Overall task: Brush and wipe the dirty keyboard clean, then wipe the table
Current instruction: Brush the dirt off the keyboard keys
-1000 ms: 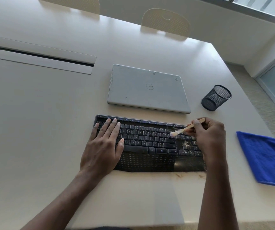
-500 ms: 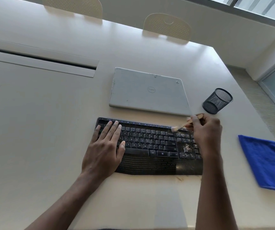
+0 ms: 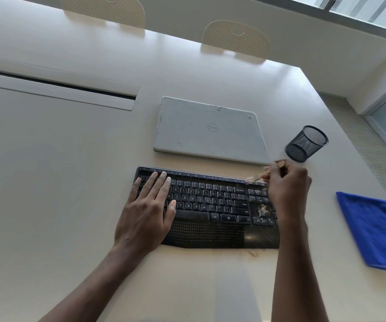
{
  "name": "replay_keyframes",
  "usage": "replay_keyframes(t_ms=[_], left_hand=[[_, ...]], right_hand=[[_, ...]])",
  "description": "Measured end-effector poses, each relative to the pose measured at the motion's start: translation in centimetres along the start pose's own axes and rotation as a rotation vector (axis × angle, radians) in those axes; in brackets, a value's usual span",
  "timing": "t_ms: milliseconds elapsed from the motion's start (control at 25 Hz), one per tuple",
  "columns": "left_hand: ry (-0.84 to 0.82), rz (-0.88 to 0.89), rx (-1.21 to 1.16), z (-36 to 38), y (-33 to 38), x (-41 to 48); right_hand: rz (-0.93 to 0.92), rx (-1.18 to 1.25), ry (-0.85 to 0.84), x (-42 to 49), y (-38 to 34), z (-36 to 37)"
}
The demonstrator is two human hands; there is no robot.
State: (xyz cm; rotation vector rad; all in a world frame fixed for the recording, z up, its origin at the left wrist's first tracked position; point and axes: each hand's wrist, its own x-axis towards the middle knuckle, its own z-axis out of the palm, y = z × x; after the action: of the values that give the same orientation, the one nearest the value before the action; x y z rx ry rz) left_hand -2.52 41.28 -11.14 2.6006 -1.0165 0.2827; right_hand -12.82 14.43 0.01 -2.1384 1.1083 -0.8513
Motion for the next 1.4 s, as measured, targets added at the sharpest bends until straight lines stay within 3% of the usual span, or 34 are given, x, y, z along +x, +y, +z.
replay_keyframes(t_ms=[80, 160, 320, 920, 1200, 1400], left_hand=[[0.002, -0.003, 0.002, 0.0, 0.0, 0.0], [0.005, -0.001, 0.0, 0.0, 0.0, 0.0], [0.005, 0.001, 0.003, 0.0, 0.0, 0.0], [-0.005, 0.002, 0.003, 0.1, -0.1, 0.0], [-0.003, 0.0, 0.001, 0.2, -0.1, 0.0], [-0.006, 0.002, 0.007, 0.2, -0.2, 0.0]], right_hand=[[-0.046, -0.03, 0.059, 0.0, -0.2, -0.2], [-0.085, -0.013, 0.01, -0.4, -0.6, 0.2], [-0.059, -0.059, -0.083, -1.2, -0.5, -0.1], [-0.084, -0.095, -0.059, -3.3, -0.6, -1.9], [-0.151, -0.133, -0.162, -3.3, -0.9, -3.4], [-0.304, -0.013, -0.435, -2.1, -1.9, -2.3]])
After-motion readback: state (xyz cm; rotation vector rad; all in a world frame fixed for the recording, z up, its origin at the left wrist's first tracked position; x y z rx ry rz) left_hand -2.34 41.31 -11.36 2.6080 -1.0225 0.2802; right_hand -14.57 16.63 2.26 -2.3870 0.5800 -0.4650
